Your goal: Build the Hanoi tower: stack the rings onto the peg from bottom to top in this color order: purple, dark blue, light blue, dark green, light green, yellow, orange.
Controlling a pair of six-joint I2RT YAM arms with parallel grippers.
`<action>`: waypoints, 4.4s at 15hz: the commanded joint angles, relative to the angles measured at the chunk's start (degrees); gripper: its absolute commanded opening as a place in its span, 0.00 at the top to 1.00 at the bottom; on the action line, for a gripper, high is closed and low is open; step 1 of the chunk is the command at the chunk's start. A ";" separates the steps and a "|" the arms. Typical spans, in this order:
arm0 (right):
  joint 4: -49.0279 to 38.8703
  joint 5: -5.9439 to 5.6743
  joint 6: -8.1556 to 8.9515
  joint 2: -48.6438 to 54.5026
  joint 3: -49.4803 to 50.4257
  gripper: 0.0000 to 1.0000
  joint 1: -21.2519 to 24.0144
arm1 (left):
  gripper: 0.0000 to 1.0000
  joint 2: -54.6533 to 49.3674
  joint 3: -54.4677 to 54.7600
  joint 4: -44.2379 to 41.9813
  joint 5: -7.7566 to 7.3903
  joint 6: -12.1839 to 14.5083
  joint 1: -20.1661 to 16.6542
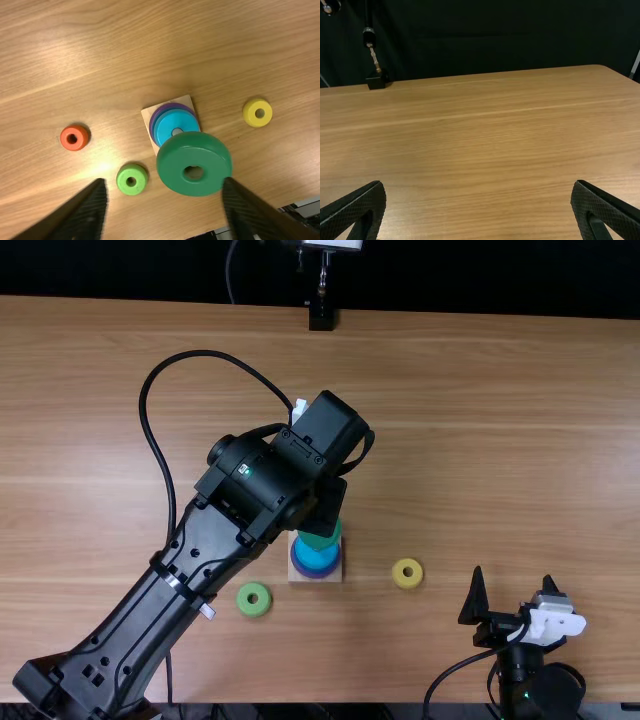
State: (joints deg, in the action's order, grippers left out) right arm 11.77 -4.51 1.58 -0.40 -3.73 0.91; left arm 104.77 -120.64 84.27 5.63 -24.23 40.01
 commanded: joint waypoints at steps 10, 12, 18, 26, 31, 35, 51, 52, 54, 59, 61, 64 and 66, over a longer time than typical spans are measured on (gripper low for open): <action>3.48 -0.65 0.21 0.40 2.85 0.00 0.06 | 1.00 1.22 1.02 -1.90 0.07 -0.24 0.77; 3.48 -0.76 0.21 0.40 2.85 0.00 0.06 | 1.00 1.75 1.02 -1.90 0.07 -0.24 1.04; 3.48 -0.76 0.21 0.40 2.85 0.00 0.06 | 1.00 3.60 1.72 -2.11 0.07 -0.35 2.88; 3.48 -0.76 0.21 0.40 2.85 0.00 0.06 | 1.00 4.65 1.81 -2.00 0.07 -0.45 3.06; 3.48 -0.76 0.21 0.40 2.85 0.00 0.06 | 1.00 6.06 1.90 -2.11 -0.25 -0.45 3.15; 3.48 -0.76 0.21 0.40 2.85 0.00 0.06 | 1.00 6.41 3.83 -3.69 -0.25 -0.45 3.67; 3.48 -0.76 0.21 0.40 2.85 0.00 0.06 | 0.00 -5.37 11.92 -11.92 1.97 0.08 -3.10; 3.48 -0.76 0.21 0.40 2.85 0.00 0.06 | 0.00 -7.65 15.43 -16.24 2.49 0.18 -3.27; 3.48 -0.76 0.21 0.40 2.85 0.00 0.06 | 0.00 -13.01 25.81 -24.05 2.60 0.29 -3.36; 3.48 -0.76 0.21 0.40 2.85 0.00 0.06 | 0.00 -23.30 45.14 -31.01 6.61 5.03 -5.64; 3.48 -0.76 0.21 0.40 2.85 0.00 0.06 | 0.00 -25.05 48.48 -32.48 6.50 10.94 -5.82; 3.48 -0.76 0.21 0.40 2.85 0.00 0.06 | 0.00 -25.05 53.75 -33.12 5.97 17.27 -5.12; 3.48 -0.76 0.21 0.40 2.85 0.00 0.06 | 0.00 -25.05 58.85 -37.86 1.65 17.58 -4.94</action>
State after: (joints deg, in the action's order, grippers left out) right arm 11.75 -4.49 1.58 -0.43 -3.73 0.91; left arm 80.12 -63.13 46.50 9.61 -8.75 34.52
